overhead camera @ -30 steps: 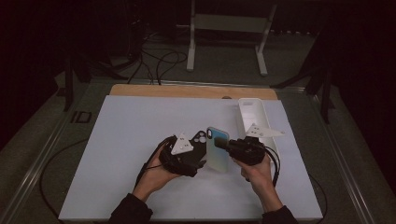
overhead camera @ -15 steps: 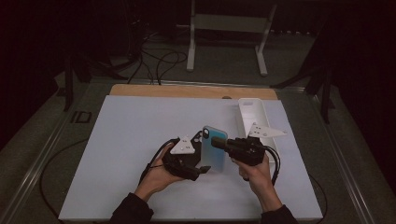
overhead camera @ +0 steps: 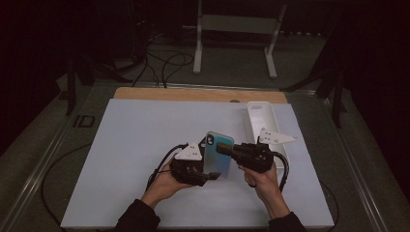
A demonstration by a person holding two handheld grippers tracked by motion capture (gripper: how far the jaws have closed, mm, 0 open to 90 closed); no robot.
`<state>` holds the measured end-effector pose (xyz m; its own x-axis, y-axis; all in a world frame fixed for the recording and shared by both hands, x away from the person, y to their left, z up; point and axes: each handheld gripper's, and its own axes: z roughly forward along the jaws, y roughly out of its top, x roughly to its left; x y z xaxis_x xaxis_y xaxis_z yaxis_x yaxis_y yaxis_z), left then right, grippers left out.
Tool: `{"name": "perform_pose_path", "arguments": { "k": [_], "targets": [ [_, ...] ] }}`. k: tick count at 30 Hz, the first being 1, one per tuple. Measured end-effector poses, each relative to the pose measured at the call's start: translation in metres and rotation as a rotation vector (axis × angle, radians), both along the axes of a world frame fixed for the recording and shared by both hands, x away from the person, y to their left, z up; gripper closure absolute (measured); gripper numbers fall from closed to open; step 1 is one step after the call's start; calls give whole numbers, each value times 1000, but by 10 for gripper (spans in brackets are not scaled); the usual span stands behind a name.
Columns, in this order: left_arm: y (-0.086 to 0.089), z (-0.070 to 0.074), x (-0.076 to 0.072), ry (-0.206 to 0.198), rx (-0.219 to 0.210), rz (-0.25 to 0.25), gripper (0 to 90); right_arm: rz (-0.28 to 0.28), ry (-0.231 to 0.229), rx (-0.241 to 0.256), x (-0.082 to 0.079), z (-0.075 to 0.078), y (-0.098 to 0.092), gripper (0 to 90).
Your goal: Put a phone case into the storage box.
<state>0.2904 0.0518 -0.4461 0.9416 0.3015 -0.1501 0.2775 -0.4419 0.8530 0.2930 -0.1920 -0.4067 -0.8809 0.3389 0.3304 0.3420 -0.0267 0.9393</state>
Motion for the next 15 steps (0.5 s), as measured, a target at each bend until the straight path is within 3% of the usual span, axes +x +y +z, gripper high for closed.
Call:
{"name": "perform_pose_path", "arguments": {
  "k": [6,8,11,12,15],
  "targets": [
    [4,0,0,-2,-9,-14,661,8,-22,-21,0,-1,-5,811],
    [5,-1,0,-1,-9,-18,677,-5,-31,-73,0,-2,-6,746],
    [5,-2,0,6,-6,-22,707,-11,-36,-102,-1,-2,-6,699],
    [5,-2,0,10,-7,-23,723,-20,-41,-137,-1,-2,-5,671],
    [5,-3,0,17,-8,-22,750,-22,-47,-161,-1,-2,-4,616]
  ]
}}
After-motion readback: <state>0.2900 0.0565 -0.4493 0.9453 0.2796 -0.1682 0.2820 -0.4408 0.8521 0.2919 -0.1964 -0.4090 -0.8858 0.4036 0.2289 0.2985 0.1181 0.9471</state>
